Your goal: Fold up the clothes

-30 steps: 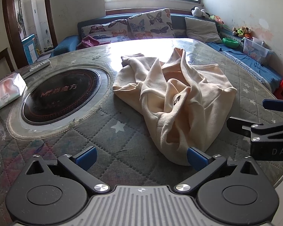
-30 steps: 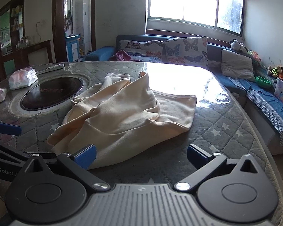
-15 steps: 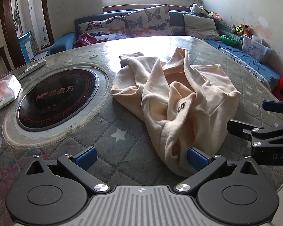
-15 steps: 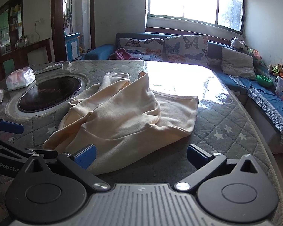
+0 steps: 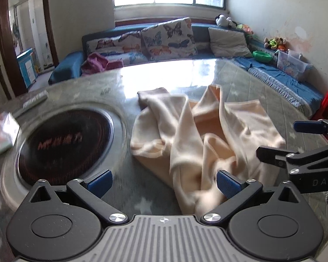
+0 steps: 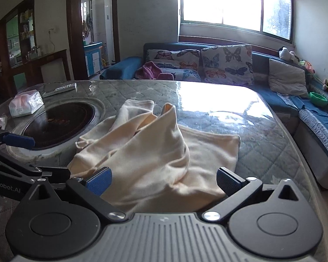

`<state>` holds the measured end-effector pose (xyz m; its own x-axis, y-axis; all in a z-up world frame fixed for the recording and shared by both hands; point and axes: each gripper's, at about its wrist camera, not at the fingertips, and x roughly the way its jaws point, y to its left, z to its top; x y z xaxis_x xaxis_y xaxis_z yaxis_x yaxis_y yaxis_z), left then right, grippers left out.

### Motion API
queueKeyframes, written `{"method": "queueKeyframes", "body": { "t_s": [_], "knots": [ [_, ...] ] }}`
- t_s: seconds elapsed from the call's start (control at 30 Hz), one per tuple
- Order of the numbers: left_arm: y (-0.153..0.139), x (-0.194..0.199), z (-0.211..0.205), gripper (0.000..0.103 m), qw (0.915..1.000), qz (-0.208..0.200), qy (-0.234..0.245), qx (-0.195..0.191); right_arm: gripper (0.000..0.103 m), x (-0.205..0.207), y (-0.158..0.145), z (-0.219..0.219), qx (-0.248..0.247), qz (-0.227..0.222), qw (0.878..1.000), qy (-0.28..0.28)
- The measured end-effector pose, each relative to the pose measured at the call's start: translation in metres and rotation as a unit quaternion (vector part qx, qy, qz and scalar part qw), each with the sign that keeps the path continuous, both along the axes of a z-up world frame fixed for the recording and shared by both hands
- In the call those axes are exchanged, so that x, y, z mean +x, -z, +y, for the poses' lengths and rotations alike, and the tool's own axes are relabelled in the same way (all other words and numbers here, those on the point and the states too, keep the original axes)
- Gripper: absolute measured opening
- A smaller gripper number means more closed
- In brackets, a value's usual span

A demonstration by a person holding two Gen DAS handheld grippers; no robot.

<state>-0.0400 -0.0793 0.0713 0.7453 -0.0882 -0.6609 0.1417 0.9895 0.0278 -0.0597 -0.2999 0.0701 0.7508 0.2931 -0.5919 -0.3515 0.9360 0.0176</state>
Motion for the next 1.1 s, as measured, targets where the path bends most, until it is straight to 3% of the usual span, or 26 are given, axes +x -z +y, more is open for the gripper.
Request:
{"method": "queueKeyframes", "body": {
  "t_s": [0.17,0.4,0.6,0.67,0.73,0.9,1.0,1.1],
  "knots": [
    [-0.010,0.032,0.003,0.095,0.9996,-0.023,0.013,-0.004,0.095,0.042,-0.008,0.000,0.009,0.006,1.000,-0.002],
    [0.000,0.083,-0.002,0.068,0.9984,-0.013,0.054,-0.012,0.081,0.099,-0.008,0.005,0.025,0.027,0.999,-0.011],
    [0.014,0.110,-0.020,0.062,0.9939,-0.002,0.110,-0.005,0.062,0.141,0.003,0.015,0.033,0.059,0.997,-0.034],
    [0.019,0.117,-0.025,0.054,0.9922,0.004,0.124,0.000,0.056,0.148,0.007,0.017,0.031,0.068,0.996,-0.037],
    [0.026,0.123,-0.028,0.046,0.9910,0.014,0.133,0.004,0.044,0.156,0.014,0.019,0.034,0.085,0.995,-0.046],
    [0.037,0.126,-0.021,0.011,0.9891,0.035,0.143,-0.008,0.018,0.157,0.026,0.013,0.049,0.105,0.992,-0.054],
    [0.036,0.119,-0.013,0.005,0.9899,0.028,0.138,-0.017,0.009,0.149,0.021,0.007,0.052,0.087,0.994,-0.046],
    [0.031,0.109,-0.003,0.004,0.9920,0.020,0.120,-0.032,0.008,0.136,0.010,-0.002,0.053,0.058,0.997,-0.026]
  ]
}}
